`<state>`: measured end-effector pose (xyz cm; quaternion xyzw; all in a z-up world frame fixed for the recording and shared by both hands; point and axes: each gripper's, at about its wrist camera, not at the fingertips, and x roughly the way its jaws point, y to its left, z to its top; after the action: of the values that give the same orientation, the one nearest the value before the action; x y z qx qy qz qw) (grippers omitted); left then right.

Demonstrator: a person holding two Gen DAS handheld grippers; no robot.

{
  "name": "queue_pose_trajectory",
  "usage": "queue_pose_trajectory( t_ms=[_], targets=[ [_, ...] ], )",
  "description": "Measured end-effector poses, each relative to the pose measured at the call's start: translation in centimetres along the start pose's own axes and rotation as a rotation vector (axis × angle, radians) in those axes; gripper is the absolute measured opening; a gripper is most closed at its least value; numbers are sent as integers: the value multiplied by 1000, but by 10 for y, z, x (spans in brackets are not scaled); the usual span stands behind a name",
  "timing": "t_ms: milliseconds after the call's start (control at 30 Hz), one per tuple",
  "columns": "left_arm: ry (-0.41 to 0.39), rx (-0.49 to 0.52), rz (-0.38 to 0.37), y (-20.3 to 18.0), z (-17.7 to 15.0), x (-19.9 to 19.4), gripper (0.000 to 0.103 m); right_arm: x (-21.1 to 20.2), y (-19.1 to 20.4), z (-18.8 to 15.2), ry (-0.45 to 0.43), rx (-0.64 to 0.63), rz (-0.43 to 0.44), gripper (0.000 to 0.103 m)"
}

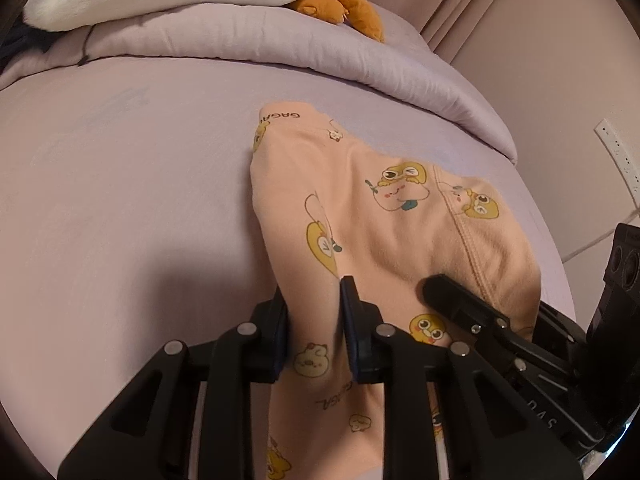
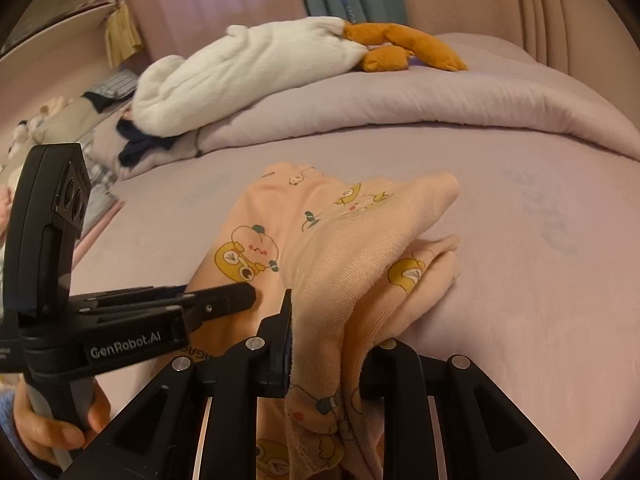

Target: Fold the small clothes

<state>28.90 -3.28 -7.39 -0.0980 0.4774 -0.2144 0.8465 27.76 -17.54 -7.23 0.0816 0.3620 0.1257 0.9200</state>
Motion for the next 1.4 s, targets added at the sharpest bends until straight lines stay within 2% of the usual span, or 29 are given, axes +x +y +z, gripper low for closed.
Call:
queue_pose_trajectory(
  t_ms=[267,633,1167,1400],
  targets=[
    [-22,18,30,-3,-57,-62,22,-49,40,-36,1,-47,50,23],
    [-55,1,84,6,-124,-121,22,-91,94,-79,8,-138,97,23],
    [-154,-87,124,37,-178,-198,21,-114,153,-104,-11,-229,195,23],
    [-170,-125,142,53,-186,-205,21,-107,174,-106,18,-261,229,23]
  ],
)
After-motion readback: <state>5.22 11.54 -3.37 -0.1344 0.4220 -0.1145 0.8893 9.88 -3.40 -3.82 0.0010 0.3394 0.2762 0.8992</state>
